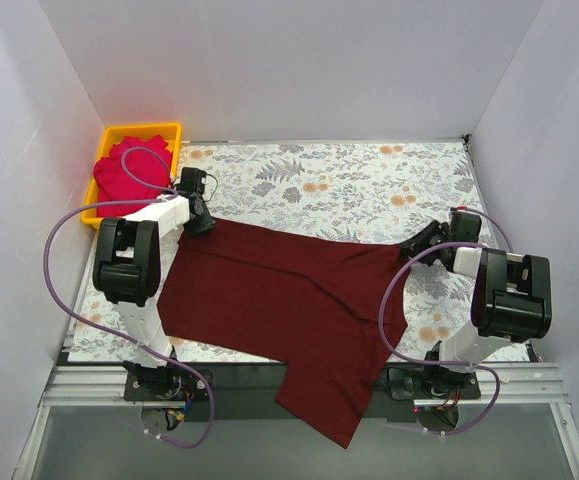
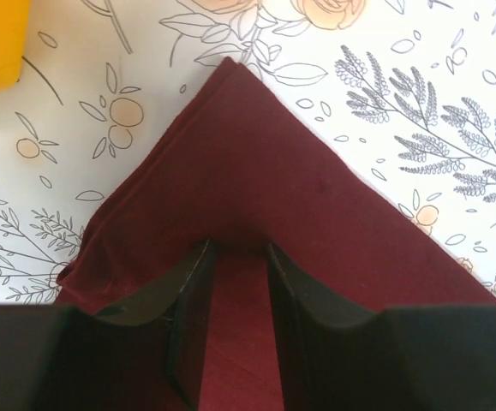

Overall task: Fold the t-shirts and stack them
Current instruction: Fold the tshirt

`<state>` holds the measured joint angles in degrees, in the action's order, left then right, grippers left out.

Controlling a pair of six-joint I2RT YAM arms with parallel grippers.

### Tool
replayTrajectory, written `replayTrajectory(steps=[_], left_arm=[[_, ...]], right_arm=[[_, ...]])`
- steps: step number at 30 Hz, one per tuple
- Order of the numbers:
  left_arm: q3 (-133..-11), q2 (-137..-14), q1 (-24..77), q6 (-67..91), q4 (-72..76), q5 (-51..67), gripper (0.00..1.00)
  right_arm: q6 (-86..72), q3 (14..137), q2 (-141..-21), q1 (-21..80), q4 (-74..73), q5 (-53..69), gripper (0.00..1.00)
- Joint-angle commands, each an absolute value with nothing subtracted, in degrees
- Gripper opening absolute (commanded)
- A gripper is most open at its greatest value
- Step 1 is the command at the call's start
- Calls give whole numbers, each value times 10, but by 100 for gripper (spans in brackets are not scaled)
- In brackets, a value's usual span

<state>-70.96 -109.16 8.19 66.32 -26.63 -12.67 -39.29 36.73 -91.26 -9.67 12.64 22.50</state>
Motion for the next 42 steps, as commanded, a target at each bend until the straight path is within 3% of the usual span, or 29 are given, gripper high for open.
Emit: replayTrajectory(steps=[1, 2, 3, 7, 17, 23, 24, 27, 32, 36, 39, 42], left_arm=[[-707, -1107, 68, 676, -285, -155, 27], [-707, -1111, 64, 678, -285, -154, 26], [-705, -1115, 62, 681, -285, -154, 22], [-716, -1139, 55, 692, -296, -144, 14], [-785, -1189, 42, 715, -295, -114, 14], [-787, -1148, 45, 711, -294, -105, 36], [-786, -1125, 47, 710, -294, -105, 39], [-786, -1079, 56, 704, -296, -105, 52], [-785, -1015, 87, 680, -306, -119, 75], [-745, -947, 138, 675, -321, -154, 77], [-675, -869, 166, 683, -317, -166, 77], [-597, -784, 182, 689, -316, -171, 77]], right_arm=[[-399, 351, -920, -117, 175, 223, 15], [-398, 345, -918, -122, 178, 222, 5], [-398, 341, -918, -127, 179, 215, 1], [-389, 338, -913, -146, 190, 201, 1], [-349, 375, -944, -163, 188, 189, 2], [-315, 371, -884, -163, 158, 190, 21], [-309, 371, -872, -163, 146, 186, 29], [-281, 379, -820, -159, 85, 171, 41], [-235, 373, -705, -106, 11, 139, 51], [-175, 373, -643, -1, -61, 84, 58], [-144, 367, -614, 120, -104, 35, 74], [-135, 366, -607, 226, -134, -24, 79]])
